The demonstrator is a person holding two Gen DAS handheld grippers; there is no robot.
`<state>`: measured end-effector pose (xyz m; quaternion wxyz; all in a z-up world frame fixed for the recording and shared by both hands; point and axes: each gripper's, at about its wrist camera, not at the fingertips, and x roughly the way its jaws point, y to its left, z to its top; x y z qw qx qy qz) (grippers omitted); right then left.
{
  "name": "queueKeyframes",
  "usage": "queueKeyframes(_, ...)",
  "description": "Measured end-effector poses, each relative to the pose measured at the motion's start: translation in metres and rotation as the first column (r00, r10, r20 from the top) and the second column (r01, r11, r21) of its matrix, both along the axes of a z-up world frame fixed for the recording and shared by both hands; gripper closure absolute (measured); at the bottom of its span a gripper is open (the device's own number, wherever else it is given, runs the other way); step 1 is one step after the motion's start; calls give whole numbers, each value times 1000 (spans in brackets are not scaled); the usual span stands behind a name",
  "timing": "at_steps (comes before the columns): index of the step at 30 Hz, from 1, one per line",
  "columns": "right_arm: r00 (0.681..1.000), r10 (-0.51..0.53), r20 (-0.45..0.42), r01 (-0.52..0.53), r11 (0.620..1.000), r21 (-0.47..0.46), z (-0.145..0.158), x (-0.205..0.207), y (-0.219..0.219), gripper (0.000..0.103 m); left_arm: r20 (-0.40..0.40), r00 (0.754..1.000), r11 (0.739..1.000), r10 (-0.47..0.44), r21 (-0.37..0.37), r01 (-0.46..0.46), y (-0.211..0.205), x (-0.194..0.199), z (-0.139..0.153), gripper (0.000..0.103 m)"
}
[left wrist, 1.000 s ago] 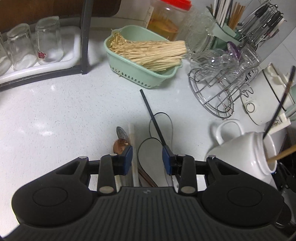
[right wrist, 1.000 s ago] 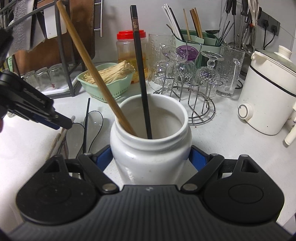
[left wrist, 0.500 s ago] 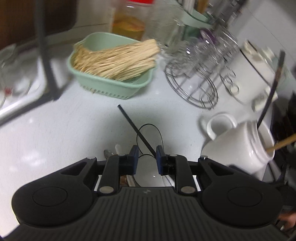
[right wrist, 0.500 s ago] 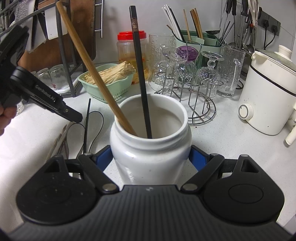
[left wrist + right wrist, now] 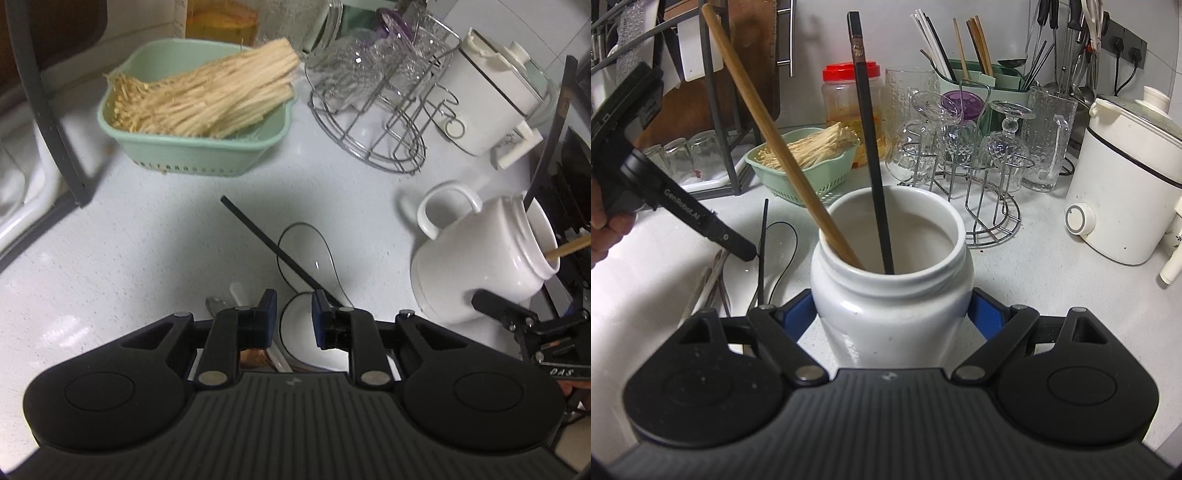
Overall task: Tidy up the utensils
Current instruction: 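Move the left gripper down to the white ceramic spoon on the counter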
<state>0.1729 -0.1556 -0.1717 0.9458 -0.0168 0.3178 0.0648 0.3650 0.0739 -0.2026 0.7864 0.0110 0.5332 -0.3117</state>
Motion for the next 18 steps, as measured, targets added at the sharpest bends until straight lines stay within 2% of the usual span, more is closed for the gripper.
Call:
queueKeyframes(9,1000,9,0,-9,1000,-4,0,2,-1,13,-44,999,999,-24,25,25,-2,-8,-9,80)
queueKeyframes(13,1000,8,0,-8,1000,-4,0,2,0,13,-29,999,997,-35,70,37,-8,-15,-8,88)
queueKeyframes(18,1000,15,0,-15,1000,-4,0,4,0,13,-7,1000,995,-3,95,3,-12,-22,1,93)
